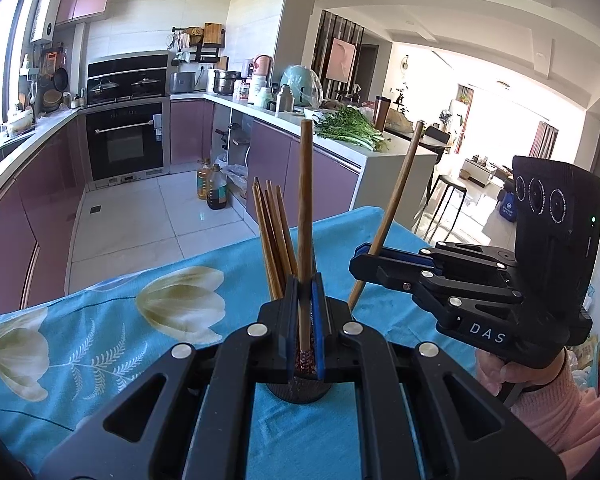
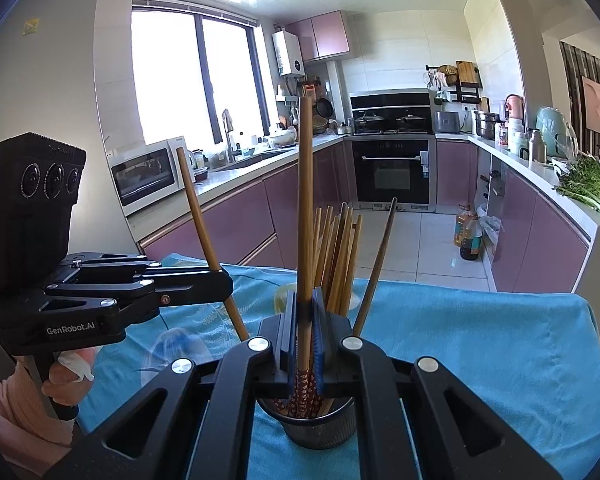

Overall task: Organize utensils
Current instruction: 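Lower both chopsticks into the mesh cup and open both grippers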

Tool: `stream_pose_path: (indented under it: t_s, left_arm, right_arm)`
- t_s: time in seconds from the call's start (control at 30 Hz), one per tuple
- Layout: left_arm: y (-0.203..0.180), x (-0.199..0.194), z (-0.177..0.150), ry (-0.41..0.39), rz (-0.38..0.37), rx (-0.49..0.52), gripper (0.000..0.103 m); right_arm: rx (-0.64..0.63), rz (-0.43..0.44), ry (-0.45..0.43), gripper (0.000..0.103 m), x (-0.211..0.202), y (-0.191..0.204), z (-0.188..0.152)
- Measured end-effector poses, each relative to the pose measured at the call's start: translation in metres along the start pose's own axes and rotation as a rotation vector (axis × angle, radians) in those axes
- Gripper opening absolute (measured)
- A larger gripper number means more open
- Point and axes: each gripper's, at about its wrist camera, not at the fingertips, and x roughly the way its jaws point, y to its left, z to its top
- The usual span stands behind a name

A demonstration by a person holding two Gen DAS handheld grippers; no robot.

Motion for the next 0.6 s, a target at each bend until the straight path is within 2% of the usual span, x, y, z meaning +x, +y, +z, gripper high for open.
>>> stream_pose_path:
  t_s: [0.6]
  left_arm:
    - [0.001, 0.019, -0.001, 0.045, 0.008, 0.009, 0.007]
  right_arm:
    - [0.006, -0.003, 0.023, 0.006, 0.01, -0.008, -0.005]
